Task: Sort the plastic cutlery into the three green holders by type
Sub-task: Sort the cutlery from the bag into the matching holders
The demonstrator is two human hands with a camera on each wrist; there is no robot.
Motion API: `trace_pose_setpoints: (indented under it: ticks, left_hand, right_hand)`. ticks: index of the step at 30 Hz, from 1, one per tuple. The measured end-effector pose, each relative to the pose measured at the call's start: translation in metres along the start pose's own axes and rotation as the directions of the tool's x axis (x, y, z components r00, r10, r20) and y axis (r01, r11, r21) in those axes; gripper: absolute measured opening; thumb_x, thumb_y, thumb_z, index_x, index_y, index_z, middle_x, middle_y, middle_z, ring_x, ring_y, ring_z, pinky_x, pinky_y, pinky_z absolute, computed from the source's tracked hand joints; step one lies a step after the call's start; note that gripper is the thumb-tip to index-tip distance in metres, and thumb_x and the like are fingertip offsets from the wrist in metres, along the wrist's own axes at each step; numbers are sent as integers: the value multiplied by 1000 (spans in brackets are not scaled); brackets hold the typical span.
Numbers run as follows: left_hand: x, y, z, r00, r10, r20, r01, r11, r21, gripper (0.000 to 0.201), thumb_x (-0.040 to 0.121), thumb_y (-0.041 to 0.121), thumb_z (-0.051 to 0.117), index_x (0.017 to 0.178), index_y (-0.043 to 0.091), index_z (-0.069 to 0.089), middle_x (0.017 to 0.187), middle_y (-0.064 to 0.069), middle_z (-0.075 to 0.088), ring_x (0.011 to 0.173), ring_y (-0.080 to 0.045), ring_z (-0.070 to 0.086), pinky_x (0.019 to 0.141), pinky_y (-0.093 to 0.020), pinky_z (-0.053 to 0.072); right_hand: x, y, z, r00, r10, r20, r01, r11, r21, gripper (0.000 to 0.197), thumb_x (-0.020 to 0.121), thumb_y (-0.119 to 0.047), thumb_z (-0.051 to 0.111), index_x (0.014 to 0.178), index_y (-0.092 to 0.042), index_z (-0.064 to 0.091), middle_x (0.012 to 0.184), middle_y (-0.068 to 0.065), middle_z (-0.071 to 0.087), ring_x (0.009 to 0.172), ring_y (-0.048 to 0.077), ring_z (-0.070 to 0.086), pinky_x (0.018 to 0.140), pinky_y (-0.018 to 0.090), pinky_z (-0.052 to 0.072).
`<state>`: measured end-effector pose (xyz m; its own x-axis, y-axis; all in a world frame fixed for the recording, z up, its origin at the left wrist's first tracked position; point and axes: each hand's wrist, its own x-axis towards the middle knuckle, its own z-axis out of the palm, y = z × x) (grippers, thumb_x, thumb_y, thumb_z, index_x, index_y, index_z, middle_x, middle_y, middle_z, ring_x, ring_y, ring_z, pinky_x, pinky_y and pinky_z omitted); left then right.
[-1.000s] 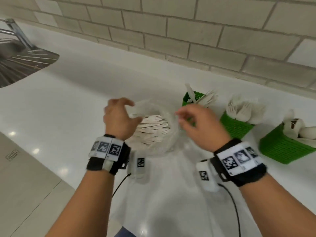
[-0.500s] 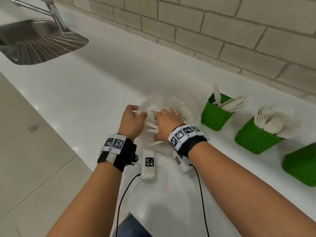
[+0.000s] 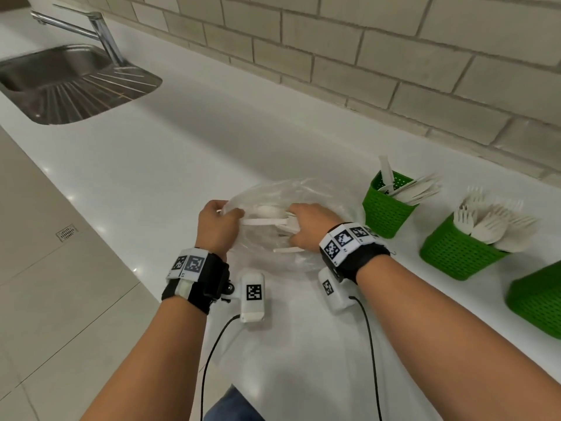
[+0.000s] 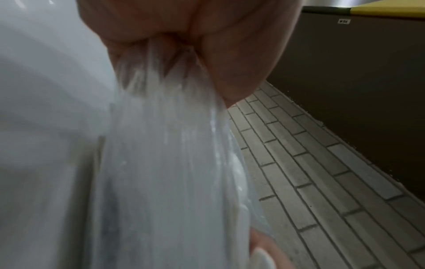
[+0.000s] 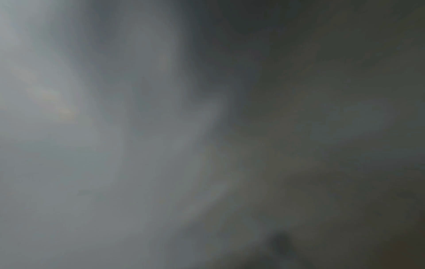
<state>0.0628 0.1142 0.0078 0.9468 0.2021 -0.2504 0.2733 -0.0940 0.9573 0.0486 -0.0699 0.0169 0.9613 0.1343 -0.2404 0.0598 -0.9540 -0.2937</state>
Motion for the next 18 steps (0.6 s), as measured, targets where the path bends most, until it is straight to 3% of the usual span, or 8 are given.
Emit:
trace_pose_setpoints:
  ticks: [5,9,13,16,18]
  left_hand:
    - [0,-1,-2,999,26,-26,-25,999,20,19,83,4,58,100,13,56,94,-9,63,77,-24,60,68,-35,50]
    - [1,-1,-6,995,92,-34,-89,994,65,21,83,1,59,102,11,56,93,-9,62,75,-24,59,68,-35,51]
    - [5,-4,-10,994,96,-52,-89,988,126,20,84,4,59,102,13,56,99,-12,63,80,-28,61,74,-40,53]
    - [5,-2,-6,996,90,-23,-84,977,198,22,85,11,61,106,13,55,103,-12,64,92,-31,63,85,-45,54]
    - [1,2,-4,995,102,-8,-97,962,254,28,86,19,63,111,14,52,106,-10,62,99,-30,62,90,-46,52]
  right_hand:
    - [-4,10,-9,997,40,-60,-38,999,34,36,77,-27,69,111,-21,60,95,3,63,86,27,62,73,32,51]
    - [-12,17,-18,994,16,-111,15,963,269,15,82,-22,66,96,-18,64,87,0,61,82,23,62,62,24,44]
    - [-16,26,-36,971,66,-230,99,766,635,15,83,-25,71,92,-13,69,93,2,71,87,18,67,82,33,54]
    - [-21,20,-31,879,241,-412,214,573,791,8,82,-22,75,84,-16,70,83,-1,73,80,11,69,75,22,55]
    - [-21,20,-15,875,296,-383,174,546,820,13,79,-21,78,88,-15,70,83,-1,73,76,10,70,73,24,57]
